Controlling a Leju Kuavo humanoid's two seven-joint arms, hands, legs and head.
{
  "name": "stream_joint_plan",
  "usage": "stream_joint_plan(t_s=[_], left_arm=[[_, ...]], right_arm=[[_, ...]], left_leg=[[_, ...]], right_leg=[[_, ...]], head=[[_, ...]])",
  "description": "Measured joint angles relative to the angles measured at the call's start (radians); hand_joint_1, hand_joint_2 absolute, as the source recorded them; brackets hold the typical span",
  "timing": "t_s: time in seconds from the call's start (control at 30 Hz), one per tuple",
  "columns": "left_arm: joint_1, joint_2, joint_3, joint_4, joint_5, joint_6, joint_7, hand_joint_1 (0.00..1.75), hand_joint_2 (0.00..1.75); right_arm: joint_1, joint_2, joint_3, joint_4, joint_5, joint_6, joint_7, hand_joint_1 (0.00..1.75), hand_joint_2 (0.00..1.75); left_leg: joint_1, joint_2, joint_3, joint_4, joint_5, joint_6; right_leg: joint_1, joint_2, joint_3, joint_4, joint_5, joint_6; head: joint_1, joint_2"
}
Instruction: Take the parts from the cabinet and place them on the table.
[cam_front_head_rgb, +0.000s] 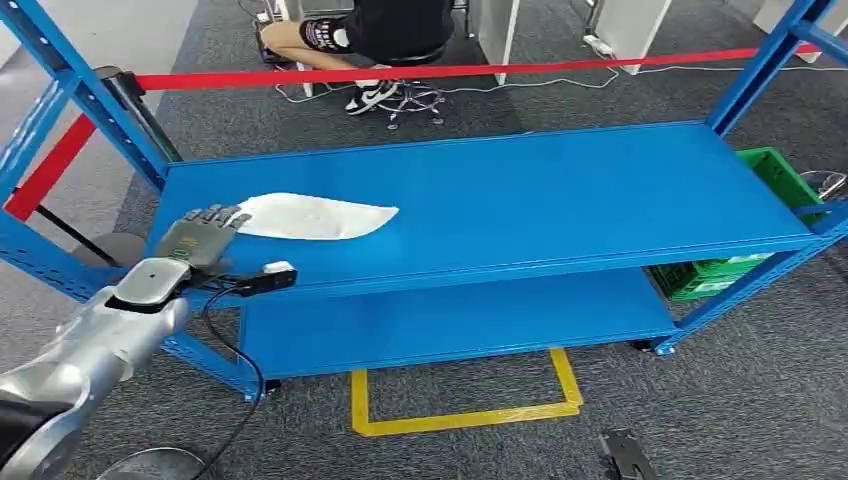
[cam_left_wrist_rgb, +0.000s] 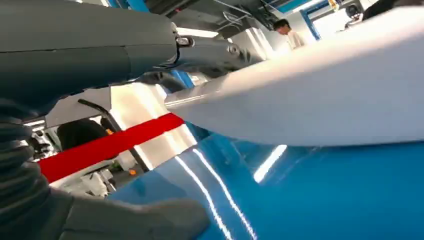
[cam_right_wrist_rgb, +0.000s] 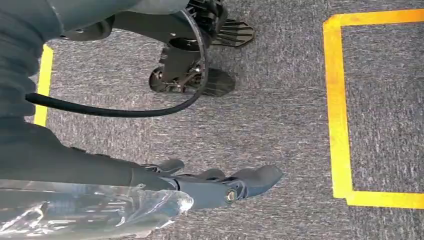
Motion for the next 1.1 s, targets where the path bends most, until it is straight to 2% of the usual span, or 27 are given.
stream_joint_plan(t_s=[1.1], left_arm=[[0.001, -0.002, 0.032, 0.014, -0.035, 0.049, -0.026, 1.75, 1.75]], right_arm=[[0.003, 0.000, 0.018, 0.005, 0.008, 0.001, -0.005, 0.00, 1.75]], left_leg=[[0.000, 0.000, 0.000, 0.000, 0.000, 0.000]], right_leg=[[0.000, 0.000, 0.000, 0.000, 0.000, 0.000]], head=[[0.000, 0.000]])
